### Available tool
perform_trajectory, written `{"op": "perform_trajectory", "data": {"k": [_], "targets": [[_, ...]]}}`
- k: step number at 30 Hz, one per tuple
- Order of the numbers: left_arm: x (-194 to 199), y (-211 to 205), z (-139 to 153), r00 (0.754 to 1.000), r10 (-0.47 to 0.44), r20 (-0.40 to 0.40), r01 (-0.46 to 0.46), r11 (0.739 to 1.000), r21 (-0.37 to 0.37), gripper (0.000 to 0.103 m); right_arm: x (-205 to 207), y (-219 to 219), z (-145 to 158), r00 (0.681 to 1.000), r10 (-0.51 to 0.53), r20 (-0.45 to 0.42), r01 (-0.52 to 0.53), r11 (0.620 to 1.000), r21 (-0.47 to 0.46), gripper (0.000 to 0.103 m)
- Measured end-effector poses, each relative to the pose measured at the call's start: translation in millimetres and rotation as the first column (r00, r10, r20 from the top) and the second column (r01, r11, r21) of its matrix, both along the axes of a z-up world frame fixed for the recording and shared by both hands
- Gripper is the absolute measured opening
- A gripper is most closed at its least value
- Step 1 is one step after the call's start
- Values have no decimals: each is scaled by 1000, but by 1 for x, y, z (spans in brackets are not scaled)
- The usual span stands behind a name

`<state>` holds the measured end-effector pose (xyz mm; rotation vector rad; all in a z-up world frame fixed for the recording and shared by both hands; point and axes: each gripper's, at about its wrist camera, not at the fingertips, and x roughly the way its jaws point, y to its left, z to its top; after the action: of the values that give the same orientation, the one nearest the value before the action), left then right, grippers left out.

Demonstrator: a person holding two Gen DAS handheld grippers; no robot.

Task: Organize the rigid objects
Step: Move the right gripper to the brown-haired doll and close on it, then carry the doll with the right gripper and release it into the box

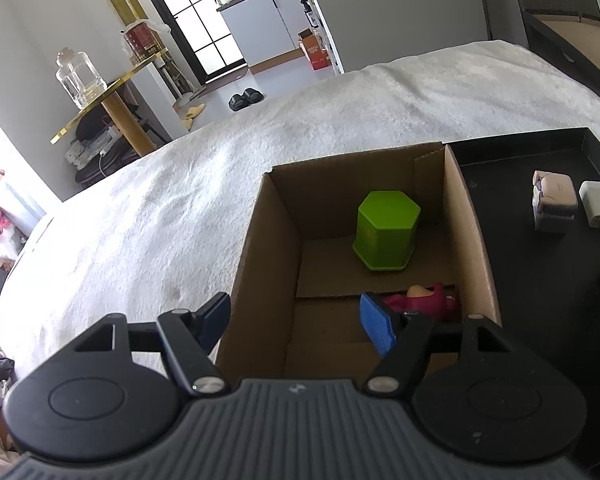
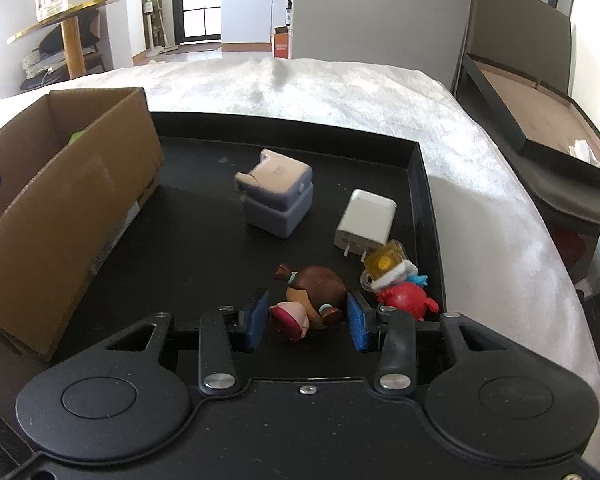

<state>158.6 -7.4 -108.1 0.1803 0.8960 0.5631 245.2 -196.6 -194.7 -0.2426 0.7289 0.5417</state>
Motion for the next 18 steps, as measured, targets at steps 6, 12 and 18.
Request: {"op": "perform_trajectory", "data": {"k": [6,12,18], "targets": [[-4,8,2,1000,13,13,-13,1000,-15,70,-1,7,10,1000,8,-19,-7,1000,24,41],[-10,17,2,999,29,28,-28,999,-31,70,-7,20,27,999,39,19,-40,999,34,41],[-18,27,0,998,47,36,-45,998,-48,70,-13,32,43,996,65,55,-68,996,49,41]]}}
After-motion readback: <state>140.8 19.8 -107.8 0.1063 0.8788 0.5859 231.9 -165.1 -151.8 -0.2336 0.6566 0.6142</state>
